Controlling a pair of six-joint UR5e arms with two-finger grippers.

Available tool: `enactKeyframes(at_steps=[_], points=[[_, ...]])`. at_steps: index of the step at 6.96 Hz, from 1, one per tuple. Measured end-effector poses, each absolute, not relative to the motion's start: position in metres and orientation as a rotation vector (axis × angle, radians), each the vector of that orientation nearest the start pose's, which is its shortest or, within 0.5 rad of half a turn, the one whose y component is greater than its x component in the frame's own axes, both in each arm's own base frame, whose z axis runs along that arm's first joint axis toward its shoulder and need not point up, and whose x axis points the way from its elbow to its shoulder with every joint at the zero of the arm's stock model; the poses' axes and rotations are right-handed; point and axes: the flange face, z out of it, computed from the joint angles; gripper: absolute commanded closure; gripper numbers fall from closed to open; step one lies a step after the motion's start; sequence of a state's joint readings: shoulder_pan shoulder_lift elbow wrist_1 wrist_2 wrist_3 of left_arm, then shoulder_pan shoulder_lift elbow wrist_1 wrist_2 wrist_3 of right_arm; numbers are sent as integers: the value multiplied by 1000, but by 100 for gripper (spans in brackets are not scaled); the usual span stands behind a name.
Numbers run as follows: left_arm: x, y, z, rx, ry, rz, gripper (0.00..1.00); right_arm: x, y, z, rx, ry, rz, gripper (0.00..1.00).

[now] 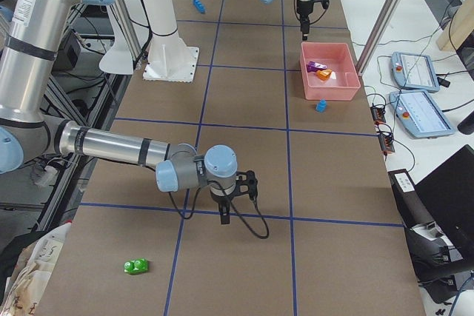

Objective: Put all blocks into box

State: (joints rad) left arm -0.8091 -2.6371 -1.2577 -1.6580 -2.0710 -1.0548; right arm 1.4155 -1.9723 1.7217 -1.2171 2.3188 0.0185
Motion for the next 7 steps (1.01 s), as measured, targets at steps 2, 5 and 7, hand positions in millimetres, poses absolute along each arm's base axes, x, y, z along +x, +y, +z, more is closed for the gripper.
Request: enactKeyframes(at_steps=[2,5,7], points=[[428,-563,158,146,900,39,0,41,-236,778,-74,-741,-191,0],[371,-468,246,136,874,122,0,66,-132,864,-191,-759,-229,0],[349,-423,284,115,847,164,0,70,-108,885,-229,-750,-231,47]])
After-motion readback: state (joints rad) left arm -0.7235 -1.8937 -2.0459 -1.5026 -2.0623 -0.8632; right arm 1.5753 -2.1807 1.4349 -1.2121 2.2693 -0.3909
